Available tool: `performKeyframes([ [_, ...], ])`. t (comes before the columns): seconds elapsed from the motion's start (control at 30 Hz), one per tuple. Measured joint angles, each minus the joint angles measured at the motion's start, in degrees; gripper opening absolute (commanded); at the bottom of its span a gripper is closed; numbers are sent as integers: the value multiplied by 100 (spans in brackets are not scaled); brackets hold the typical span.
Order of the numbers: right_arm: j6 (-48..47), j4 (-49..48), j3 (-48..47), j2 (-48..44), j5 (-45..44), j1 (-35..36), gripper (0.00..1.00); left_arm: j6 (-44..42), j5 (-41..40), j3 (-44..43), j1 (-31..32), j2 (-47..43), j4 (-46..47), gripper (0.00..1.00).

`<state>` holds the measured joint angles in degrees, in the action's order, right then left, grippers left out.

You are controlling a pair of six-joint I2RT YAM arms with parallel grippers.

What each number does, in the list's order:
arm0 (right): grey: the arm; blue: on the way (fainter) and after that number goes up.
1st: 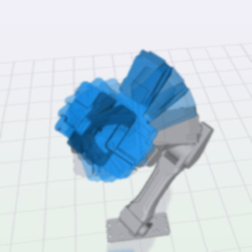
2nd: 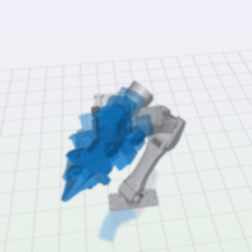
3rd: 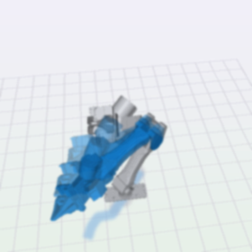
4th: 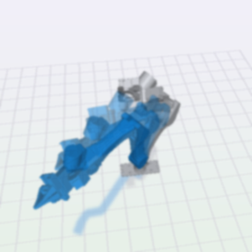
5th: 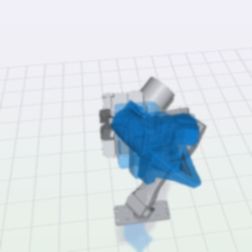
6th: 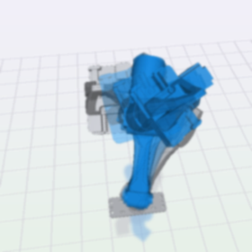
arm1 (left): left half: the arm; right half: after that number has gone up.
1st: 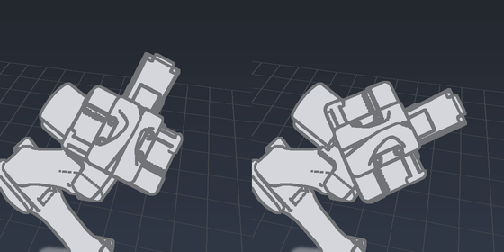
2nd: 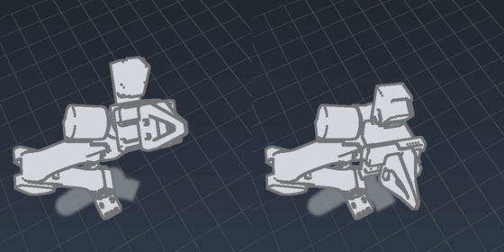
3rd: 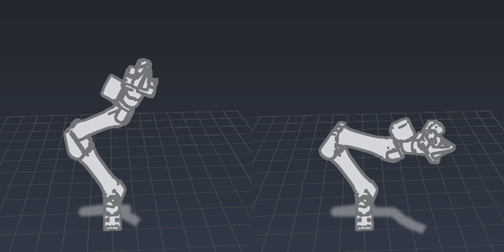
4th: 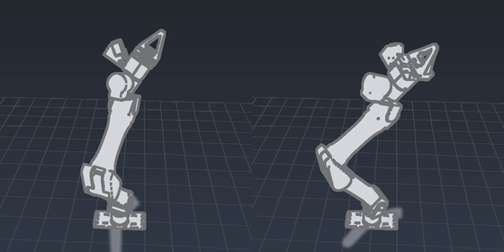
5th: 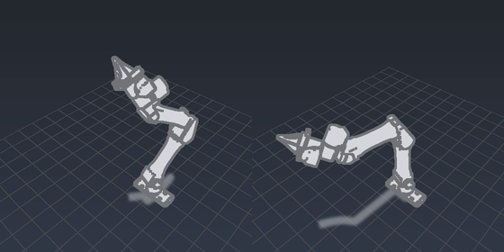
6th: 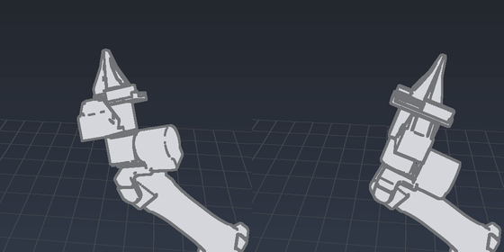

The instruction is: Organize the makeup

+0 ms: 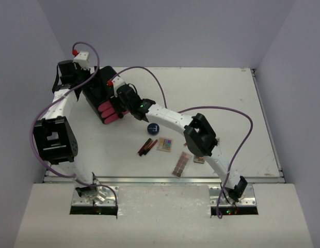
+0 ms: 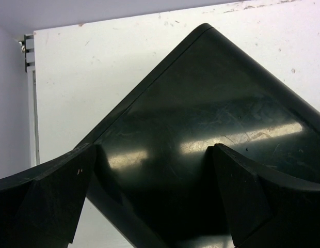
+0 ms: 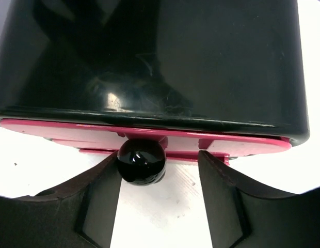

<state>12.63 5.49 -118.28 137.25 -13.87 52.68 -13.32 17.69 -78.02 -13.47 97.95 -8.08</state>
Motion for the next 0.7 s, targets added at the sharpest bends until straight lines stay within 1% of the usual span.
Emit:
performKeyframes([
  [0.2, 71, -124, -2, 2, -164, 46, 56, -31, -10, 53, 0, 0, 107, 95],
  [0.3, 100, -125, -17, 6, -188, 47, 48, -33, -10, 68, 0, 0, 145, 95],
  [0.33, 108, -143, -34, 19, -190, 54, 45, -33, -8, 70, 0, 0, 147, 95],
  [0.4, 120, -179, -63, 36, -206, 73, 26, -33, -8, 70, 0, 0, 147, 95],
  [0.53, 152, -202, -94, 44, -225, 93, 8, -33, -8, 70, 0, 0, 149, 95],
  [0.6, 153, -205, -96, 44, -211, 96, 1, -33, -8, 70, 0, 0, 149, 95],
  [0.7, 152, -207, -92, 44, -209, 99, 0, -33, -8, 70, 0, 0, 151, 95],
])
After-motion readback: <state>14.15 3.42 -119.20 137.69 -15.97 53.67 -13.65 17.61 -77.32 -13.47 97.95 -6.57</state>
